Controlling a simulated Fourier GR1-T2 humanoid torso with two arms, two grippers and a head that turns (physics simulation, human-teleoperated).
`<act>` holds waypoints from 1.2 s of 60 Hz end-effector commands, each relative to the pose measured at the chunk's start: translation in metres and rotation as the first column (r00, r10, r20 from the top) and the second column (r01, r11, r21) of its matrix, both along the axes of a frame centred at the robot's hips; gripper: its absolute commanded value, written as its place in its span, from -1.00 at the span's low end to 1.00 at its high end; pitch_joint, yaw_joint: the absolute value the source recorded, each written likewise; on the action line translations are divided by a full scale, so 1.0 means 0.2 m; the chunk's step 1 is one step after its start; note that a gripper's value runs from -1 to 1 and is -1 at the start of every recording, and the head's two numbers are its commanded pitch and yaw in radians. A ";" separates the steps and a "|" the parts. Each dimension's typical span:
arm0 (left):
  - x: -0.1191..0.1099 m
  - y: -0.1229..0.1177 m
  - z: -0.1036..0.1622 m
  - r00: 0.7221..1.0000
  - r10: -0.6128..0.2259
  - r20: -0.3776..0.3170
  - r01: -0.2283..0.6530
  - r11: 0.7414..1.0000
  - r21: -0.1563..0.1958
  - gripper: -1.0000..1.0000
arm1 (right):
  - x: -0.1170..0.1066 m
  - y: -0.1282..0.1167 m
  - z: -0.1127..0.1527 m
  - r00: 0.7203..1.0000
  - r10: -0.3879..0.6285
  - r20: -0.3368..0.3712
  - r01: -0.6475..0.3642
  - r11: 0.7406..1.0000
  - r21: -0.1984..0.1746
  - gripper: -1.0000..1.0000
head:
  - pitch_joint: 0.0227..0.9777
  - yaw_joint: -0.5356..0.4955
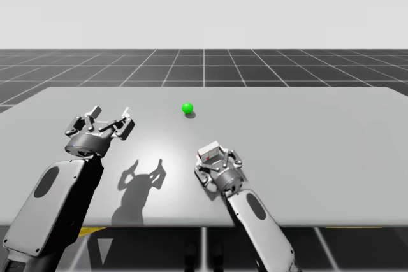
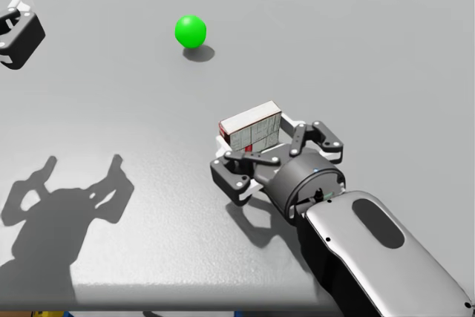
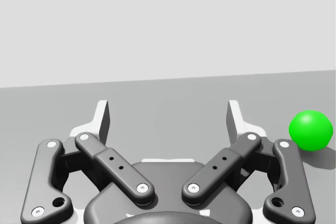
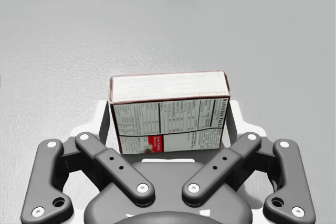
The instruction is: Watch the red light. When it turns green, pick up the object.
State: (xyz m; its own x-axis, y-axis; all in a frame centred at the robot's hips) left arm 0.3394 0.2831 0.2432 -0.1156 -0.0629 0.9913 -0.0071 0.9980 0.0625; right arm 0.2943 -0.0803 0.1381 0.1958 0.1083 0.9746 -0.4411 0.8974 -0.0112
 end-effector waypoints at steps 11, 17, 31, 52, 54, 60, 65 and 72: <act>0.00 0.00 0.00 1.000 0.000 0.000 0.000 1.000 0.000 -1.00 | 0.07 0.05 -0.01 1.000 -0.003 -0.004 0.003 1.000 -0.017 -1.00 | 0.70 0.04; 0.00 0.00 0.00 1.000 0.000 0.000 0.000 1.000 0.000 -1.00 | 0.08 0.06 -0.01 1.000 0.004 0.000 -0.004 1.000 -0.023 -1.00 | 0.69 0.05; 0.00 0.00 0.00 1.000 0.000 0.000 0.000 1.000 0.000 -1.00 | 0.06 0.05 -0.04 1.000 -0.006 0.000 0.006 0.999 -0.046 1.00 | 0.66 0.04; 0.00 0.00 0.00 1.000 0.001 -0.001 -0.001 1.000 0.009 -1.00 | 0.05 0.03 -0.05 1.000 -0.011 0.003 0.011 0.999 -0.044 1.00 | 0.14 0.04; 0.00 0.00 0.00 1.000 0.001 -0.001 -0.001 1.000 0.009 -1.00 | 0.05 0.03 -0.05 1.000 -0.010 0.004 0.011 0.999 -0.044 1.00 | 0.11 0.04; 0.00 0.00 0.00 1.000 0.001 -0.001 -0.001 1.000 0.009 -1.00 | 0.05 0.04 -0.05 1.000 -0.010 0.005 0.010 0.999 -0.042 1.00 | -0.02 0.04; 0.00 0.00 0.00 1.000 0.001 -0.001 -0.001 1.000 0.009 -1.00 | 0.04 0.04 -0.05 1.000 -0.009 0.008 0.009 0.999 -0.040 1.00 | -0.09 0.04; 0.00 0.00 0.00 1.000 0.001 -0.001 -0.001 1.000 0.009 -1.00 | 0.04 0.03 -0.04 1.000 -0.013 0.021 0.014 0.999 -0.031 1.00 | -0.12 0.04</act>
